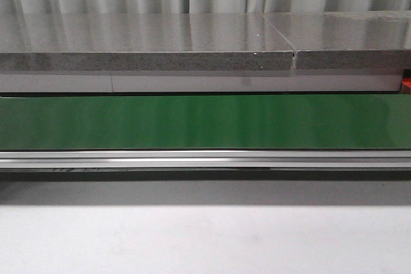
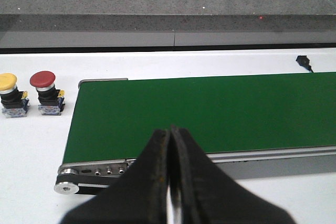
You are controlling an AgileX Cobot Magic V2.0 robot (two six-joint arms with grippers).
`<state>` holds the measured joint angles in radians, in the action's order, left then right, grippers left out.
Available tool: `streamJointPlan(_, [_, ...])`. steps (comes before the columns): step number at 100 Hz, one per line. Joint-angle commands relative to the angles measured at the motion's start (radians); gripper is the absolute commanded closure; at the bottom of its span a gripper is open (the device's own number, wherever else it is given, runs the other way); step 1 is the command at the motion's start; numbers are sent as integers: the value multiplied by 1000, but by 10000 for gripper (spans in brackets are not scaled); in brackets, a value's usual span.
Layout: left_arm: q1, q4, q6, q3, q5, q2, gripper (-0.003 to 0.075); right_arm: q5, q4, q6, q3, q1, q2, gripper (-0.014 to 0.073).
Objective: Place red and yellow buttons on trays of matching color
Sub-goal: 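Return the right gripper to hover above the belt, then move the left gripper down over the last red button on the table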
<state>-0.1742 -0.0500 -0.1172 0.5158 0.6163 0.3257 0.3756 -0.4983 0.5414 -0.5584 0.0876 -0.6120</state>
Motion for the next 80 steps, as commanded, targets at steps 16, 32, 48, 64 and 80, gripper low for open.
streamJointPlan(16, [-10,3,-6,26,-74,10,638,-63,-10,9,-26,1,4,660])
streamJointPlan(32, [-10,3,-6,26,-52,10,325,-63,-10,9,-26,1,4,660])
streamJointPlan(48, [-10,3,-6,26,-49,10,101,-63,-10,9,-26,1,4,660])
streamJointPlan(64, [-10,-1,-6,26,-53,10,99,-63,-10,9,-26,1,4,660])
streamJointPlan(80, [4,-136,-208,48,-55,62,99,-63,-10,9,-26,1,4,660])
